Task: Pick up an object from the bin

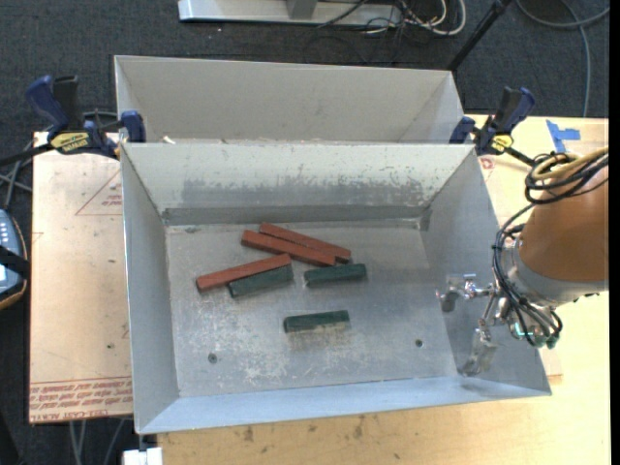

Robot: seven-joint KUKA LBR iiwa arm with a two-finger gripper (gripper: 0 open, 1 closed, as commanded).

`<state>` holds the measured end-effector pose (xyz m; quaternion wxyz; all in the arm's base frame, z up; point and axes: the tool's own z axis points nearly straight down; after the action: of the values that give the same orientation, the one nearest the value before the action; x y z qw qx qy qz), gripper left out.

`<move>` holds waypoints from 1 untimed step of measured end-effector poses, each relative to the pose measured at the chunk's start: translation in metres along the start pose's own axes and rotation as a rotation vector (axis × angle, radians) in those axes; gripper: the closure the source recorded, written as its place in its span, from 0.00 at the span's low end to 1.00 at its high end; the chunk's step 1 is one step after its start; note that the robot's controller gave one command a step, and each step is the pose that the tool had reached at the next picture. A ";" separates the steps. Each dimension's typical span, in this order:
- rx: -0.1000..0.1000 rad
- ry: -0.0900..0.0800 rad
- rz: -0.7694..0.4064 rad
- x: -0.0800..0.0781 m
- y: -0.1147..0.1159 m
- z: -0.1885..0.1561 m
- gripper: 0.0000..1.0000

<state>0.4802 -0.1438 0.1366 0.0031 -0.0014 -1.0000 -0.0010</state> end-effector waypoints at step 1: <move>0.001 -0.006 -0.004 -0.002 0.001 -0.003 0.00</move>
Offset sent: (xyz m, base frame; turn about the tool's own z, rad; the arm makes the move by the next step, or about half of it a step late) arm 0.0785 0.0975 -0.0666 -0.2421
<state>0.4823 -0.1432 0.1397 -0.0001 0.0004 -1.0000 -0.0004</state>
